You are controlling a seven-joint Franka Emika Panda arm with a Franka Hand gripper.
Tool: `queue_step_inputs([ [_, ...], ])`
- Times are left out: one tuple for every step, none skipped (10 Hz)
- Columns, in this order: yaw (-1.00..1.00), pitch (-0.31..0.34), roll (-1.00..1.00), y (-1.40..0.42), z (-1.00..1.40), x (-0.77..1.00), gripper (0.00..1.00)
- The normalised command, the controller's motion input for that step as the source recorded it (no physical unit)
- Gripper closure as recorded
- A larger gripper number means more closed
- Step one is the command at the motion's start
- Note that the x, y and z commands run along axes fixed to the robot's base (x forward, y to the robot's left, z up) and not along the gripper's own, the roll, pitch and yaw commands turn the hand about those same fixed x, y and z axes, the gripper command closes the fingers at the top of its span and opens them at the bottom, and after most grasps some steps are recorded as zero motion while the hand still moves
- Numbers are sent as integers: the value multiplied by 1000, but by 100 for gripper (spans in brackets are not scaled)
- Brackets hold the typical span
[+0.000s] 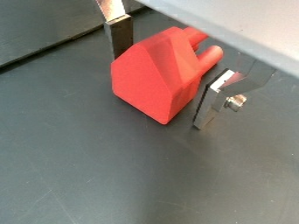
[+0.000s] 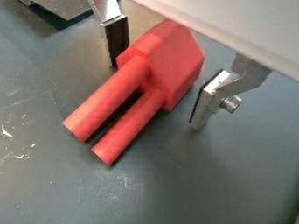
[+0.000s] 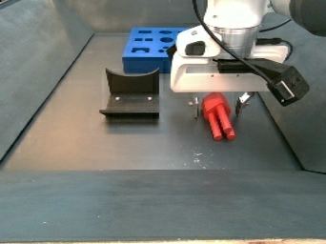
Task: Pick up the 3 prong object. Move up. Rotate the 3 prong object. Place the 3 prong object on the fixture. Regrasp the 3 prong object. Move to above the board. Insert the 3 prong object.
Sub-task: Rotate the 3 prong object.
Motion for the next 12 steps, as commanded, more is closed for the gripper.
queue_step_inputs([
  [0, -13, 62, 15, -170, 8, 0],
  [1, -13, 62, 15, -170, 8, 0],
  [0, -13, 62, 15, -170, 8, 0],
  [0, -13, 62, 15, -170, 8, 0],
  [0, -13, 62, 15, -170, 8, 0],
  [0, -13, 62, 15, -170, 8, 0],
  [0, -13, 62, 15, -170, 8, 0],
  [0, -13, 62, 15, -170, 8, 0],
  [0, -13, 62, 15, -170, 8, 0],
  [0, -13, 62, 15, -170, 8, 0],
  [0, -13, 62, 15, -170, 8, 0],
  [0, -13, 62, 15, -170, 8, 0],
])
